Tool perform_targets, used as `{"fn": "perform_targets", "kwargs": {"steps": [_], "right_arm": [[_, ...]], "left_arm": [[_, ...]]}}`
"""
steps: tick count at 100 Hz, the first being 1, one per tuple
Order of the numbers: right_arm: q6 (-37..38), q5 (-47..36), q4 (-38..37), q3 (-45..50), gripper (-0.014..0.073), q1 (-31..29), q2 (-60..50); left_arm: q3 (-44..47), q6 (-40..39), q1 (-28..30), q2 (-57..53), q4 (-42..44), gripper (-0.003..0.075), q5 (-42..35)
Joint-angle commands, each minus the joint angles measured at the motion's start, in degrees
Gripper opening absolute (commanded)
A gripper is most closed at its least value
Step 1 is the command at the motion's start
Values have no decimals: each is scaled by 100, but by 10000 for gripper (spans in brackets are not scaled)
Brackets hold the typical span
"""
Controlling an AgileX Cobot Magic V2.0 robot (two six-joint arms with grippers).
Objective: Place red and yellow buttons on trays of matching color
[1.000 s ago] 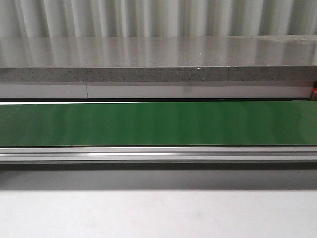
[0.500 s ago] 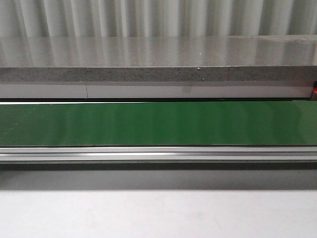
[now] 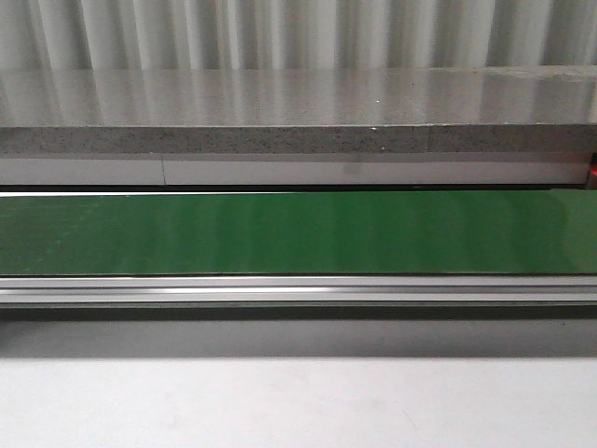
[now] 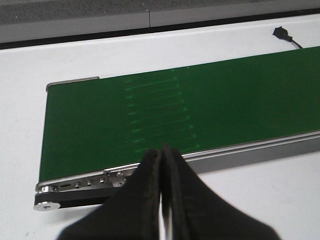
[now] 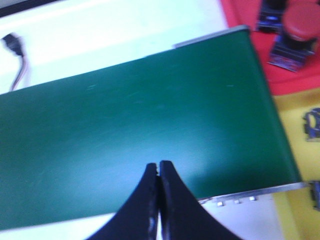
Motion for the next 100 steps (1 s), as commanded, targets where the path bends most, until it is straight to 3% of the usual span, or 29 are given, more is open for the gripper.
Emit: {"fn": "perform_targets", "kwargs": {"steps": [1, 21, 57, 100], "right_arm": [[-81, -70, -67, -146, -67, 267, -253], [-526, 73, -69, -146, -67, 578, -636], [-1088, -174, -69, -89, -67, 584, -1435], [-1103, -1030, -40, 1190, -67, 584, -2714]], "left_arm": [[-152, 11, -36, 12, -47, -20, -386], [-152, 11, -36, 12, -47, -20, -386], [-152, 11, -36, 12, -47, -20, -386], [-152, 11, -36, 12, -47, -20, -386]]}}
